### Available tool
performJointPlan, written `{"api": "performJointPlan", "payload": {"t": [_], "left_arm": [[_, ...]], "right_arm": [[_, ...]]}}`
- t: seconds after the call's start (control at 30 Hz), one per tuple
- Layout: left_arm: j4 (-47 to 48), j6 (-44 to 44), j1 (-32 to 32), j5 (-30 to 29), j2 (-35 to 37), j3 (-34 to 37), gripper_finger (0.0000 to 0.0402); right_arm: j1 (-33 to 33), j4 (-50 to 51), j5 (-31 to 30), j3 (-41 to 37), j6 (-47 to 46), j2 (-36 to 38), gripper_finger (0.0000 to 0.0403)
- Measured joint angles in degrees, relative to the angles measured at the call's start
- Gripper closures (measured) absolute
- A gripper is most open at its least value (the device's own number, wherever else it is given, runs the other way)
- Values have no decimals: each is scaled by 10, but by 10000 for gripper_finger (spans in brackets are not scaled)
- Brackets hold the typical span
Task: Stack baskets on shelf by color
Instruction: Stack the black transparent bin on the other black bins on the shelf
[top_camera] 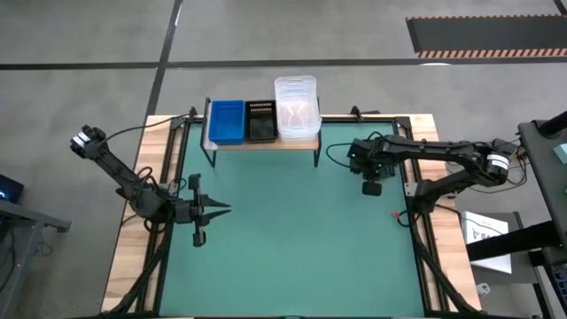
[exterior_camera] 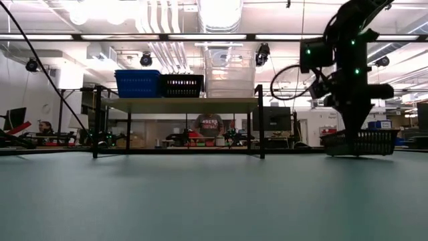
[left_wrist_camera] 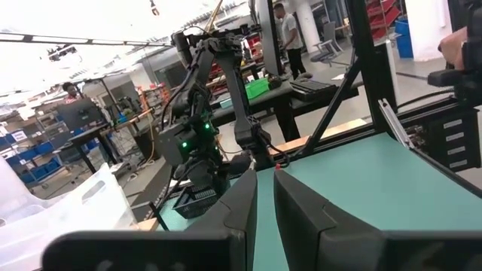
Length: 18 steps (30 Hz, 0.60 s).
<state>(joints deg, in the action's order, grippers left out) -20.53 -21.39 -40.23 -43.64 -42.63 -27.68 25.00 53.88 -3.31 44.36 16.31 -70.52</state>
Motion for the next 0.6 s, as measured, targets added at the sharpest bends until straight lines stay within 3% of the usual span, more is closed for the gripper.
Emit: {"api": "performJointPlan", "payload": {"t": [0.23,0.5,0.6], "left_arm": [[0,0,0,0,0,0,371],[-14,-6,0,0,1,0,371],[-25,-72,0,-6,13,-3,371]], "right_arm": [[-100,10,32,67,-91,2,393],[-334,-52,35,186,-251,-30,394],[-408,-98,11,264,-277,-66,394]]}}
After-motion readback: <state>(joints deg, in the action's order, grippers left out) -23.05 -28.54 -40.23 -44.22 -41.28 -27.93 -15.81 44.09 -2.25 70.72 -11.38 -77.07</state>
